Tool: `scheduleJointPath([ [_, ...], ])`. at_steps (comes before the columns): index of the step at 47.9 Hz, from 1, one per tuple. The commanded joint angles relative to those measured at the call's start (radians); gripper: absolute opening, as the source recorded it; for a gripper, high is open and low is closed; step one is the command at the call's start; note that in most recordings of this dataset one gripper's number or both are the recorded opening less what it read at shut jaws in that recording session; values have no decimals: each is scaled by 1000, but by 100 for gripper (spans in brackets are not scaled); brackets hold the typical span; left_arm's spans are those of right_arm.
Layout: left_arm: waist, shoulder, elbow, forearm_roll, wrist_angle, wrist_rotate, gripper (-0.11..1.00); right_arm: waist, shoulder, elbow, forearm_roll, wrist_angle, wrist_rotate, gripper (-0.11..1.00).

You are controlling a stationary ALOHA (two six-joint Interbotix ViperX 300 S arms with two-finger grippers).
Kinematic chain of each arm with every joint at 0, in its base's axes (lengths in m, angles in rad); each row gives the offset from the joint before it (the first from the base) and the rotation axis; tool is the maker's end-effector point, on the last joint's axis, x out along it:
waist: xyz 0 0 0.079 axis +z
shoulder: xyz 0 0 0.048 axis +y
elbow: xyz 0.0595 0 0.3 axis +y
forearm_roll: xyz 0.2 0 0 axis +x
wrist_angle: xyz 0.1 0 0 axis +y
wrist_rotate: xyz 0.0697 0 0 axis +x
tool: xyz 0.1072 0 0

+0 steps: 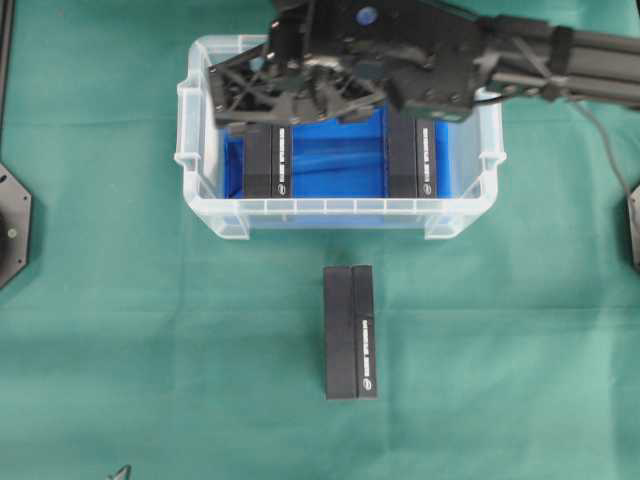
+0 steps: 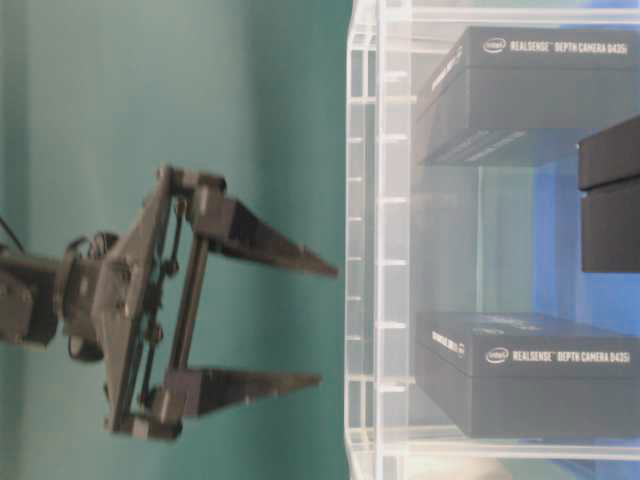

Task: Take the box out of the case with the right arm.
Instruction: 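Position the open right gripper above the left black box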

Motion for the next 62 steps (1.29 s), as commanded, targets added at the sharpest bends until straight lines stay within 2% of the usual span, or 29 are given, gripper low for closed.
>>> scheduleJointPath([
  [1,-3,-3,-14,2,-5,2,0,5,6,-67,5,0,-2,90],
  [13,-2,-21,-12,2,-5,2,0,5,52,-110,11,-3,-5,90],
  [62,-2,-11,-12,3,-3,2,0,-9,55,-110,14,-8,-17,90],
])
